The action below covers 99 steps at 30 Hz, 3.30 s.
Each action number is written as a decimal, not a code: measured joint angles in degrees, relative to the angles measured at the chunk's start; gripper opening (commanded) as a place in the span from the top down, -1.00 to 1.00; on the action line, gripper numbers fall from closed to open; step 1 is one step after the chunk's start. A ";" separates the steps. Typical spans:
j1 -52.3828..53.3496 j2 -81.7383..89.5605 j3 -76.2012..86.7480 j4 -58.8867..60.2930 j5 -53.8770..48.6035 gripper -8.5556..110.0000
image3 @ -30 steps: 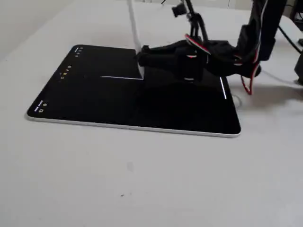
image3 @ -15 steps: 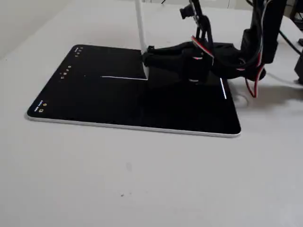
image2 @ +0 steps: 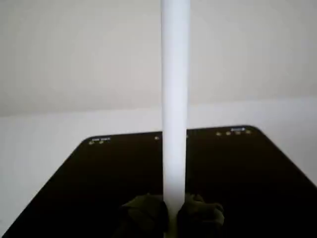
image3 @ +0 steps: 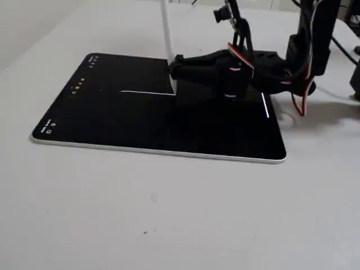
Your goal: Draw a line in the middle of the ipad using the apple pencil
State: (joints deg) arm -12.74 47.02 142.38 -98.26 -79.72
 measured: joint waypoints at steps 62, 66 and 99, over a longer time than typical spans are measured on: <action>12.04 87.80 5.01 110.57 64.51 0.86; 14.06 93.96 5.01 119.71 69.08 0.86; 10.55 142.38 15.38 160.75 73.30 0.86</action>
State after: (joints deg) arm -2.20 189.40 157.76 62.49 -6.42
